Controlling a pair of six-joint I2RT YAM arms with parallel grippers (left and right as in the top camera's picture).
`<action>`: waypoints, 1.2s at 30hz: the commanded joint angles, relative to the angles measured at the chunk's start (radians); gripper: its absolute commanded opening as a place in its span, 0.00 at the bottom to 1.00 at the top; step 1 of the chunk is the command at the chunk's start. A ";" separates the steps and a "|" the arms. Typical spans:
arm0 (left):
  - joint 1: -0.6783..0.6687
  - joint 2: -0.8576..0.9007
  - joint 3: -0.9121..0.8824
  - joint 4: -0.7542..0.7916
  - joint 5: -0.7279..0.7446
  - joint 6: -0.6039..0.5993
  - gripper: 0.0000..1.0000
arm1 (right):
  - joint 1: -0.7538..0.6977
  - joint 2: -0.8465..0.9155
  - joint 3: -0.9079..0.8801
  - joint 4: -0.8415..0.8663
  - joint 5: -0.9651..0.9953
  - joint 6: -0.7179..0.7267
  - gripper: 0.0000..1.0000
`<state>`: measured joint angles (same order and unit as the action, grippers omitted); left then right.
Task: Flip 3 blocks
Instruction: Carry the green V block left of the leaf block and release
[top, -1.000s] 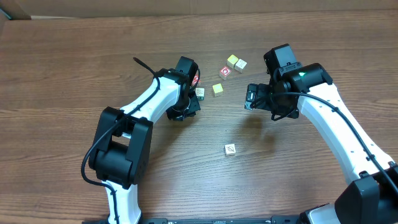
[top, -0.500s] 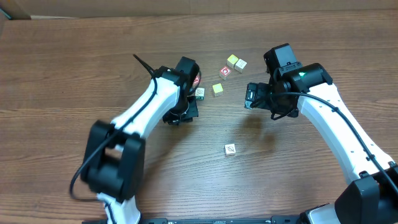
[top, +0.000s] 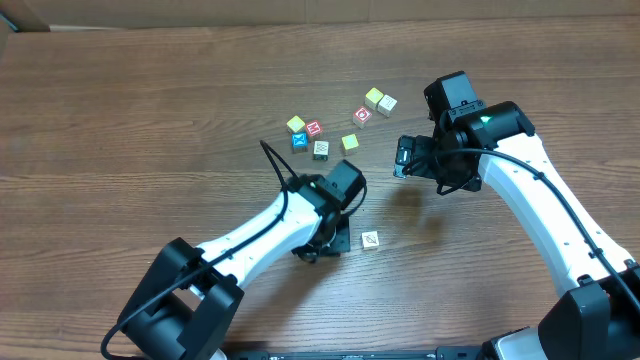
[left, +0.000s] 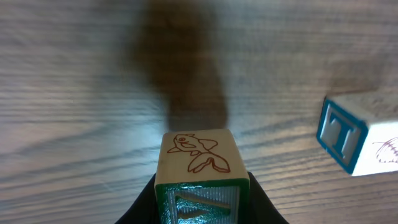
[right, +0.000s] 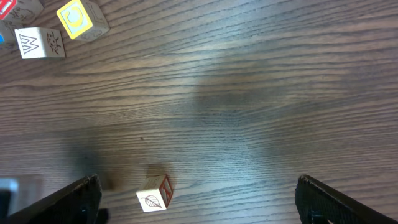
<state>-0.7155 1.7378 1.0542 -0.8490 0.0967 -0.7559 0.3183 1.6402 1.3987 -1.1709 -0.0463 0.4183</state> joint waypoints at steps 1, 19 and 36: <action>-0.033 0.000 -0.024 0.031 0.039 -0.069 0.06 | -0.002 -0.026 -0.004 0.002 -0.001 -0.005 1.00; -0.084 0.000 -0.025 0.109 0.005 -0.079 0.17 | -0.002 -0.026 -0.004 -0.002 -0.006 -0.004 1.00; -0.084 0.001 -0.026 0.142 0.001 -0.090 0.20 | -0.002 -0.026 -0.004 -0.007 -0.013 -0.004 1.00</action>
<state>-0.7971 1.7378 1.0325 -0.7162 0.1154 -0.8223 0.3187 1.6402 1.3987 -1.1786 -0.0528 0.4179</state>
